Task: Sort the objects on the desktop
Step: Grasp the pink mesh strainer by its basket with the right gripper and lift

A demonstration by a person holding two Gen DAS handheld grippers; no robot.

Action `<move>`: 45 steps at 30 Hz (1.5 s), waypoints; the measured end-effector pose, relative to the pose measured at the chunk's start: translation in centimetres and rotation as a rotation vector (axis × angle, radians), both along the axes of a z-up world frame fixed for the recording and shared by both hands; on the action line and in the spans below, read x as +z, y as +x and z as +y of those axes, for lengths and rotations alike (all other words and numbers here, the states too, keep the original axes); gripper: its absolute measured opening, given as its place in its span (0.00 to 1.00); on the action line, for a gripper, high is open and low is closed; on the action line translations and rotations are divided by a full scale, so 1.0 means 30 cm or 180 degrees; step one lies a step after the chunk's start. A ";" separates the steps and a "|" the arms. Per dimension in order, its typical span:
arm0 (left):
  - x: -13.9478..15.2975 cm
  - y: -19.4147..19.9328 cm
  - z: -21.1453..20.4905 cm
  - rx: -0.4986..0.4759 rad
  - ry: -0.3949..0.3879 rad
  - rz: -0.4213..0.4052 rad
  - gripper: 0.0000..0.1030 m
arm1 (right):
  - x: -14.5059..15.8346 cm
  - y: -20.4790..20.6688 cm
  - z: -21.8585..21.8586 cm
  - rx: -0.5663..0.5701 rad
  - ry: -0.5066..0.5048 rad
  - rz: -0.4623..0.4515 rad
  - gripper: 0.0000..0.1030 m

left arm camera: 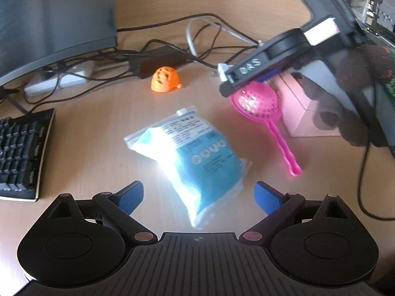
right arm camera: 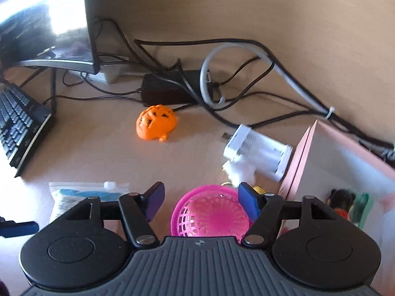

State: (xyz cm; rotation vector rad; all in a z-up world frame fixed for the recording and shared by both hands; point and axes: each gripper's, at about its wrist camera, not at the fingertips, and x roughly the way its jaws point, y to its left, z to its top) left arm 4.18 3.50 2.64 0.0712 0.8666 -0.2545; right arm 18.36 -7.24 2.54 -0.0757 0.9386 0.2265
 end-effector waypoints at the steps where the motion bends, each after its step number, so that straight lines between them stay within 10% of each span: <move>1: -0.001 -0.002 0.008 0.0023 0.0001 0.0004 0.96 | 0.000 -0.012 0.008 0.0030 0.0046 0.0020 0.64; 12: -0.003 -0.033 0.002 -0.0001 0.0036 0.0038 0.97 | 0.033 -0.296 -0.082 0.0208 0.0694 0.0074 0.68; 25: 0.041 -0.135 -0.008 0.0181 0.0075 0.0073 0.97 | 0.015 -0.366 -0.295 -0.0345 0.0460 -0.0239 0.72; 30: 0.046 -0.176 0.028 0.0416 0.0126 0.0109 0.97 | 0.007 -0.403 -0.217 0.0045 0.0729 -0.0249 0.92; 38: 0.054 -0.204 0.104 0.0757 0.0164 0.0197 0.97 | -0.129 -0.388 -0.058 0.0185 0.0424 -0.0147 0.91; 45: 0.041 -0.223 0.129 0.0833 0.0095 0.0255 0.97 | -0.128 -0.406 -0.011 0.0244 0.0223 -0.0224 0.69</move>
